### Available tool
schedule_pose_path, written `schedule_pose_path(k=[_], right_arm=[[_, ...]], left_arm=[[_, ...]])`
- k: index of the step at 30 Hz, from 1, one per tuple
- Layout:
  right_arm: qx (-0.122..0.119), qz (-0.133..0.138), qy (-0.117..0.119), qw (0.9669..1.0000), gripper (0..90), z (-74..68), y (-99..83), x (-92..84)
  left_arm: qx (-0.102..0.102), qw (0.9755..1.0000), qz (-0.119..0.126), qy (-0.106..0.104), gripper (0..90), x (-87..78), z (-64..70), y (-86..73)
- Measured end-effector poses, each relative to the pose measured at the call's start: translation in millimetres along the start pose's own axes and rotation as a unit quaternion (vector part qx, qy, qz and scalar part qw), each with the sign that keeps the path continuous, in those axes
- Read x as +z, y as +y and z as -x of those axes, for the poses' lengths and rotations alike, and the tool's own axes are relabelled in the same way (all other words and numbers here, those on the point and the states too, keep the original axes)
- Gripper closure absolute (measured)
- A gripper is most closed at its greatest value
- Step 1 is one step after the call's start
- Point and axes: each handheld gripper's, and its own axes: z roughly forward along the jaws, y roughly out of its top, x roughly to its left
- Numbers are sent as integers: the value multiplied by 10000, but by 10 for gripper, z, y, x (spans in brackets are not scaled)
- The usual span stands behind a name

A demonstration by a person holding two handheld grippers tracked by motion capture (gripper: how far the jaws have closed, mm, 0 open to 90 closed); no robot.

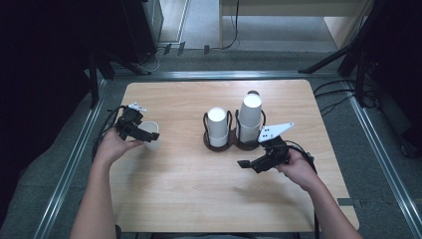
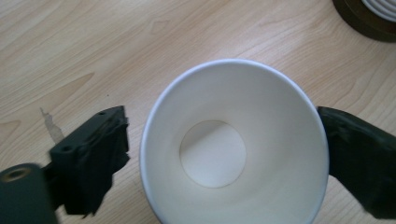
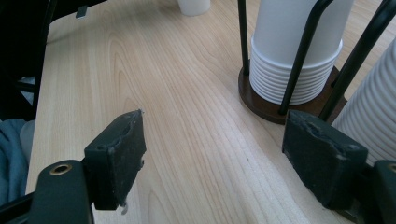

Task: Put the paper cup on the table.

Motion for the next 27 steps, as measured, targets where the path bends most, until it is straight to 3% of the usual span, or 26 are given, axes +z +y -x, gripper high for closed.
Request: schedule_pose_path(k=[9,22,27], right_arm=[[-1,-13,5,10000,217,2,1,3],[76,32,-35,10000,217,38,1,-59],[120,59,-98,9999,217,59,-7,-102]], left_arm=[[-27,9990,379,-252,4,-184,36,57],[90,9955,840,-418,4,-444,273,252],[101,9934,982,-587,4,-503,378,305]])
